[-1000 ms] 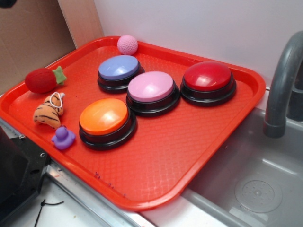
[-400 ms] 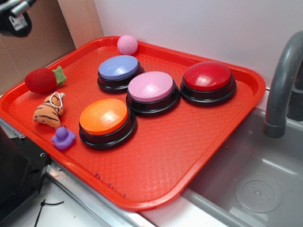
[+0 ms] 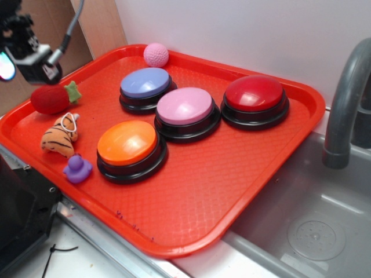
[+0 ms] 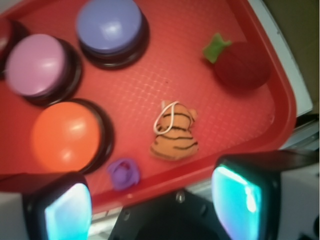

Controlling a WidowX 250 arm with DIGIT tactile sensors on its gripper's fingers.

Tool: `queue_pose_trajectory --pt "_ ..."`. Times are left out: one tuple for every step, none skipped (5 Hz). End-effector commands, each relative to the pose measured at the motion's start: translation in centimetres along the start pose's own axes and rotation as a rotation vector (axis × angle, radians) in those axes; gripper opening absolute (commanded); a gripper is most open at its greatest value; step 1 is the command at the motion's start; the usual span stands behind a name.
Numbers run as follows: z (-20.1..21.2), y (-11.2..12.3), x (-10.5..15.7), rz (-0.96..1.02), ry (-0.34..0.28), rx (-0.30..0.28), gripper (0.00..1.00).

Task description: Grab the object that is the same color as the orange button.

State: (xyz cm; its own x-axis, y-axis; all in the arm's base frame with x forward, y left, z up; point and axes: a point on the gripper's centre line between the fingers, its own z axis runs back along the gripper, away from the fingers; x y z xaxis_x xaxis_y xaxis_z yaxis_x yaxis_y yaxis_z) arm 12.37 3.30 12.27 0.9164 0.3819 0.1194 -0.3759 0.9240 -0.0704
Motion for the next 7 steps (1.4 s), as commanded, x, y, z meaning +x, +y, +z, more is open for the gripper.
queue_pose_trajectory --pt "-4.7 2.6 0.5 0.173 -0.083 0.106 1.0" --pt "-6.4 3.3 0.6 0.216 -0.08 0.154 1.0" --pt "-7.4 3.5 0.7 0.238 -0.086 0.153 1.0" --pt "-8.9 3.2 1.0 0.222 -0.064 0.085 1.0" --pt "-10.2 3.1 1.0 0.207 -0.029 0.043 1.0" --pt "-10.7 3.0 0.9 0.201 -0.033 0.061 0.73" --pt "-10.7 3.0 0.9 0.216 -0.024 0.068 0.0"
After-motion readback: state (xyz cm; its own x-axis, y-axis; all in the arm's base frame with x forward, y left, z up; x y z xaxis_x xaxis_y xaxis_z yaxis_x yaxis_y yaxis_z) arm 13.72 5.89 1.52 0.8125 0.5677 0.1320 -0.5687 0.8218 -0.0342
